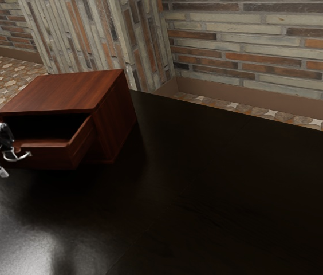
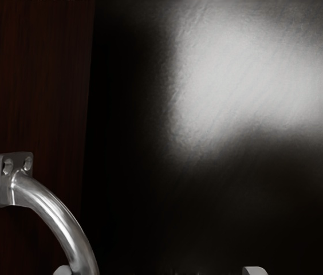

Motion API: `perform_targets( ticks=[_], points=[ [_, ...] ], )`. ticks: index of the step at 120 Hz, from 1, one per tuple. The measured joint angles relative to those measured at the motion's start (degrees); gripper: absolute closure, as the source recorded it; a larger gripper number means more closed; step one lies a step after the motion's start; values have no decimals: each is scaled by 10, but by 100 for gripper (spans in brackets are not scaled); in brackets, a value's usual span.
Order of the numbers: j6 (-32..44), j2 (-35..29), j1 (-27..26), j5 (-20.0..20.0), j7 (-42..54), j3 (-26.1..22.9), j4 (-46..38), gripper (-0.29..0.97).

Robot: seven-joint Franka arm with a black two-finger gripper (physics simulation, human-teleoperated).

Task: Pull the drawer handle with one arm to open the drawer

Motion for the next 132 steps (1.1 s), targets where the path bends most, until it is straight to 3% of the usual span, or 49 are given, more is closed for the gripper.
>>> perform_targets(
  ticks=[12,21,47,87,132],
  points=[
    [1,-17,2,-1,0,0,-16,41],
    [0,-40,-1,-1,0,0,-25,51],
    [-15,-93,-6,-10,0,8,4,40],
    [-79,-73,-9,-34,-1,9,118,11],
    [-111,-73,-10,-37,-1,10,124,2]
  ],
)
